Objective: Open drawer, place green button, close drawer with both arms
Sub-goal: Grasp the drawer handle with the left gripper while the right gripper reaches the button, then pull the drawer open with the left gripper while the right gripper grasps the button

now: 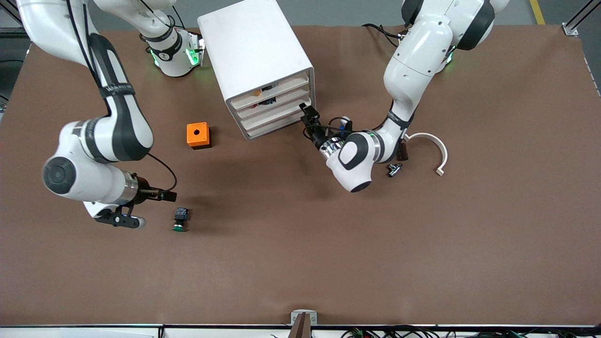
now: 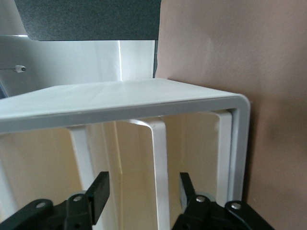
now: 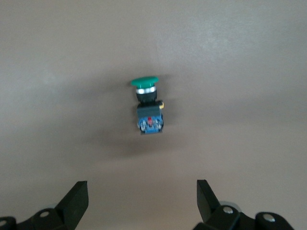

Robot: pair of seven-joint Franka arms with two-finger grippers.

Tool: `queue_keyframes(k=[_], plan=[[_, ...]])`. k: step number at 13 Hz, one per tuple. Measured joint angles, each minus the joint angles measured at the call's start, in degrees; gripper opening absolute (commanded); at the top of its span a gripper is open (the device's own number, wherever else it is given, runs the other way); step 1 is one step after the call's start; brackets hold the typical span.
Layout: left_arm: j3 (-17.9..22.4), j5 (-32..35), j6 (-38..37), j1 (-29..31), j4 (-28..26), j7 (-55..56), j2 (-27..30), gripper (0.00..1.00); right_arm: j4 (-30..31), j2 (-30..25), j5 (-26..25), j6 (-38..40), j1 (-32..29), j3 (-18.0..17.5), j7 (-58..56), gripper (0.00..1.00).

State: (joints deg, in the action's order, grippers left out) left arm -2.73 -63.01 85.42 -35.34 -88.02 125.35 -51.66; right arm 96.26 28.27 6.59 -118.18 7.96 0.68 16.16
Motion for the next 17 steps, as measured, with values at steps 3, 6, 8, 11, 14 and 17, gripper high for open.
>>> queue_keyframes(k=[3, 6, 8, 11, 14, 17], plan=[[0.01, -1.16, 2.31, -1.76, 0.14, 0.51, -0.99, 0.35, 0.38, 4.77, 0.01, -7.65, 0.36, 0.02, 1.65, 1.0], [0.04, -1.3, 2.83, -2.47, 0.31, 1.56, -1.38, 0.01, 0.9, 8.63, 0.03, -12.6, 0.33, 0.29, 1.82, 0.99], [0.43, -1.3, 2.86, -2.31, 0.55, 1.9, -1.39, 0.01, 1.01, 10.01, 0.04, -14.56, 0.28, 0.49, 1.85, 0.94], [1.8, -1.29, 2.85, -1.53, 1.45, 1.92, -1.39, 0.01, 1.07, 11.25, 0.07, -15.81, 0.25, 0.58, 2.0, 0.7], [3.82, -1.18, 2.86, 1.05, 3.74, 1.91, -1.41, 0.01, 1.09, 11.45, 0.11, -15.69, 0.26, 0.55, 3.4, 0.4], [4.35, -0.7, 3.11, 4.56, 6.49, 1.59, -2.05, 0.12, 1.05, 11.39, 0.18, -15.0, 0.28, 0.52, 4.1, 0.06]])
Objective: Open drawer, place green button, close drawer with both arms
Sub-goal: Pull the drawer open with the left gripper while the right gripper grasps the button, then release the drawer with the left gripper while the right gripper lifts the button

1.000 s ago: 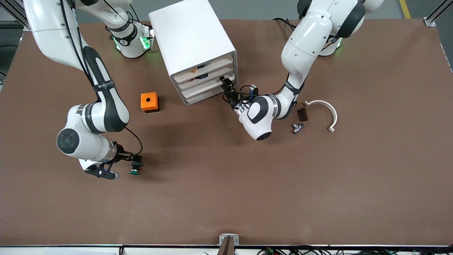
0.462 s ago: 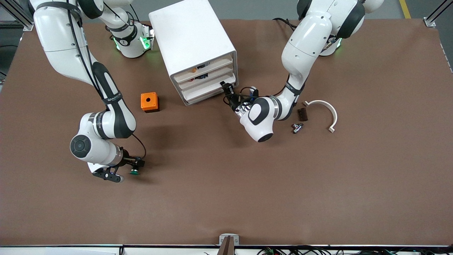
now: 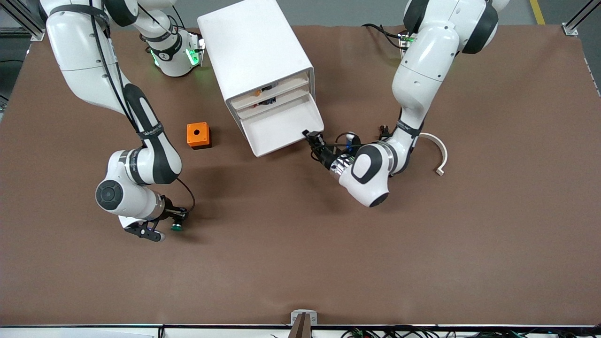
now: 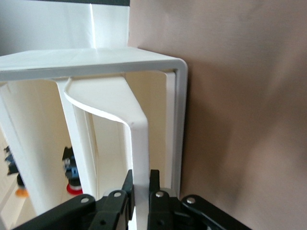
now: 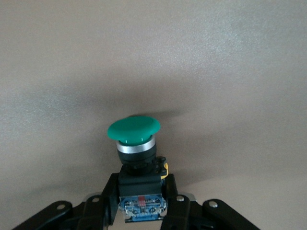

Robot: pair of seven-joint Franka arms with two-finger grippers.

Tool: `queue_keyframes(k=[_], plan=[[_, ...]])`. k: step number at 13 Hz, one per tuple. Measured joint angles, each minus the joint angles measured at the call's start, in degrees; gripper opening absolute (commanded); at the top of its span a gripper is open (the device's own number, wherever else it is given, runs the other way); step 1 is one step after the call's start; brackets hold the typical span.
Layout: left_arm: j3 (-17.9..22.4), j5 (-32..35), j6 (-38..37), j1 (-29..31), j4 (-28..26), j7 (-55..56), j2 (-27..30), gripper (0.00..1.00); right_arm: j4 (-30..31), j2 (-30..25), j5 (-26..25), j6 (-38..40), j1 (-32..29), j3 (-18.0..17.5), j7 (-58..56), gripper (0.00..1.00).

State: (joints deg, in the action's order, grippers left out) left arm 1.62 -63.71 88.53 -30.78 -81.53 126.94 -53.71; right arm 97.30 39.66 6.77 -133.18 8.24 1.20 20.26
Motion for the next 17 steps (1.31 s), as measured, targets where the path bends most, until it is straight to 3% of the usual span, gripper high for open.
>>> queue_keyframes(k=[1, 2, 3, 8, 13, 17], plan=[[0.02, 0.0, 0.62, 0.49, 0.72, -0.19, -0.44, 0.4, 0.0, 0.0, 0.16, 0.04, 0.0, 0.01, 0.33, 0.03], [0.01, 0.0, 1.19, 0.72, 1.23, -0.51, -0.82, 0.83, -0.01, -0.01, 0.38, 0.07, -0.02, 0.03, 0.68, 0.01], [0.01, -0.02, 1.65, 0.85, 1.62, -0.95, -0.98, 0.99, -0.04, -0.02, 0.65, 0.11, -0.03, 0.05, 0.94, 0.0], [1.62, 0.88, 1.5, 1.48, 4.33, -1.39, -0.7, 1.0, -1.5, -2.89, 2.25, 5.79, 0.43, -0.2, 8.16, 0.0], [2.23, 11.17, -2.34, 6.64, 8.71, -1.39, 1.57, 1.0, -1.69, -10.8, 6.33, 18.53, 4.65, -0.84, 21.85, 0.03], [2.25, 19.08, -3.26, 10.51, 9.7, -2.23, 6.02, 1.0, -1.46, -15.42, 7.47, 24.8, 10.26, -1.11, 39.23, 0.02]])
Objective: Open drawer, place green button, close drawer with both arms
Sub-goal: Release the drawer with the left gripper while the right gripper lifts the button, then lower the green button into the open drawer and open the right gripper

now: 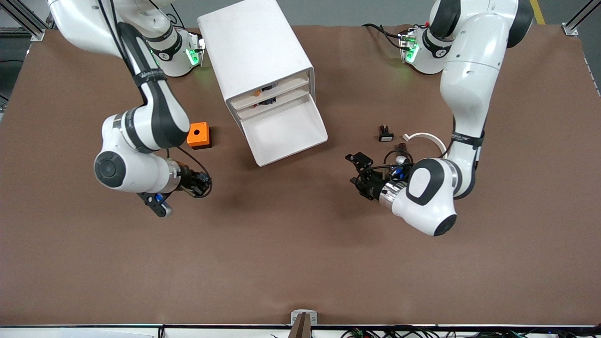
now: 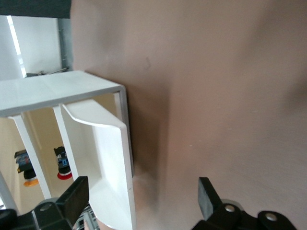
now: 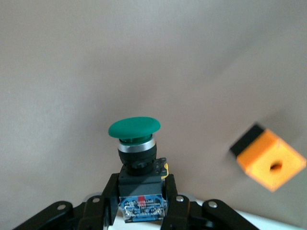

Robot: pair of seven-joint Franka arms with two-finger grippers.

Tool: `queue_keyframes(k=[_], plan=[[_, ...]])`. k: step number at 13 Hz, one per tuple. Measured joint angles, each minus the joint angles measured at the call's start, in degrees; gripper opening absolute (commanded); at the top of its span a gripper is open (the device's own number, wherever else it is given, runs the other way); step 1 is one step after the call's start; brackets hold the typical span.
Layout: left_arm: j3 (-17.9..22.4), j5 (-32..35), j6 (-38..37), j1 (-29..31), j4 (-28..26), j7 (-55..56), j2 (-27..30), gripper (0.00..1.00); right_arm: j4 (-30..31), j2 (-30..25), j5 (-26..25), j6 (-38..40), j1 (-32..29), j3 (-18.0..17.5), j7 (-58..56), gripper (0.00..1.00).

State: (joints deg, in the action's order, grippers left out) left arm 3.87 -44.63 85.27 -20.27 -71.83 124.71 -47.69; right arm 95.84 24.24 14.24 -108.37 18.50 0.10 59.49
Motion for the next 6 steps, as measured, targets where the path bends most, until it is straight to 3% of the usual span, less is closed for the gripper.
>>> queue_keyframes(k=[6], plan=[[0.05, 5.04, 0.02, 3.52, 1.54, -7.58, 3.68, 1.0, 2.48, -1.61, 0.16, -3.05, 13.52, -0.17, 26.18, 0.04]])
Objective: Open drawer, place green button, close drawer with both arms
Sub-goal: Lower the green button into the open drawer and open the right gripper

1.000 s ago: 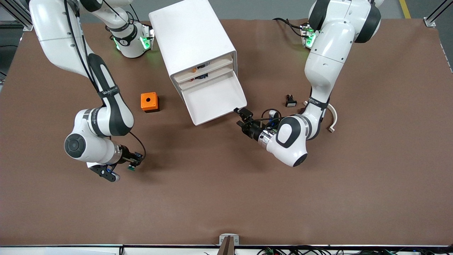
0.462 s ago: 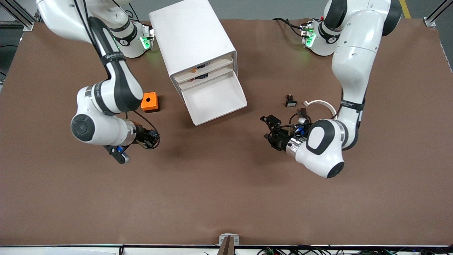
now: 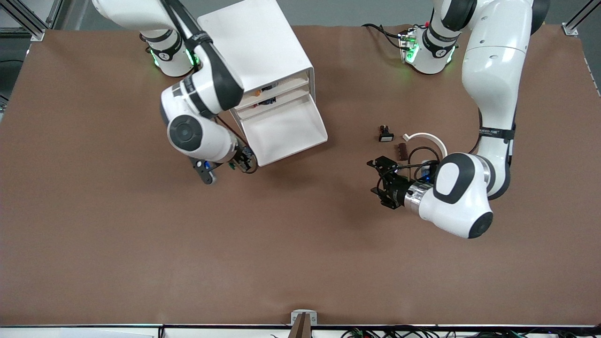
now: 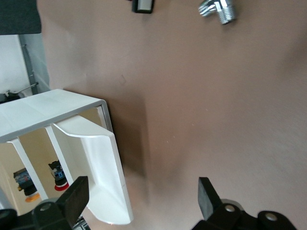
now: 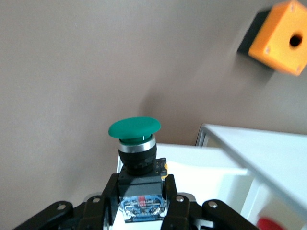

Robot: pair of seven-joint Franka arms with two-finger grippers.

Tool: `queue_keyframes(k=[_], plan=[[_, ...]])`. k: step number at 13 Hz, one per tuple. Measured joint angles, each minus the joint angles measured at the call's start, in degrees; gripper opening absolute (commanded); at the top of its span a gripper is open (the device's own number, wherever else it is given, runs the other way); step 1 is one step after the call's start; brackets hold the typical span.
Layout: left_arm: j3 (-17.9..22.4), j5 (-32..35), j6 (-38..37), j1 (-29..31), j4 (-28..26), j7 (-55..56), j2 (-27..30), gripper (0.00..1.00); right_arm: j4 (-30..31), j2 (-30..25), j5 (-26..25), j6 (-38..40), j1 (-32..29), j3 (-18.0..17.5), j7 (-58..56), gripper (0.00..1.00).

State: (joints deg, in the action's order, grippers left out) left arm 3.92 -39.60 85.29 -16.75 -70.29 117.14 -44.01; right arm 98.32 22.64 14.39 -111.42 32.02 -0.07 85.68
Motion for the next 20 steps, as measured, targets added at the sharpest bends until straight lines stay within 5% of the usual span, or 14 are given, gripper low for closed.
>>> queue_keyframes(k=[3, 6, 9, 14, 15, 17, 20], plan=[[0.03, 0.24, -0.01, 1.13, 0.11, -6.01, 2.75, 1.0, 3.93, 0.03, 0.01, -8.0, 6.59, 0.01, 10.44, 0.08], [0.05, 0.32, -0.02, 1.25, 0.11, -12.8, 4.24, 1.0, 6.6, 0.14, -0.02, -13.69, 11.12, 0.08, 16.94, 0.24], [-0.05, 1.59, -0.02, 0.84, 0.03, -21.51, 4.26, 1.0, 6.95, 0.63, -0.04, -15.13, 12.04, 0.16, 18.73, 0.41], [-0.34, 2.39, 0.15, -0.34, -0.15, -31.3, 4.24, 1.0, 7.37, 2.27, -0.09, -19.63, 12.04, 0.71, 18.76, 0.53], [-0.35, 2.78, 0.28, -0.52, -0.29, -34.19, 4.2, 1.0, 7.37, 2.39, -0.17, -19.63, 12.04, 0.81, 18.76, 0.58], [-0.48, 5.46, 0.98, -1.19, -0.45, -38.06, 3.92, 1.0, 7.27, 2.4, -0.28, -19.64, 12.02, 1.08, 18.72, 0.99], [-0.76, 9.99, 4.62, -4.76, -0.76, -39.54, 2.87, 1.0, 5.47, 2.08, -1.57, -19.11, 10.88, 1.93, 16.28, 1.0]])
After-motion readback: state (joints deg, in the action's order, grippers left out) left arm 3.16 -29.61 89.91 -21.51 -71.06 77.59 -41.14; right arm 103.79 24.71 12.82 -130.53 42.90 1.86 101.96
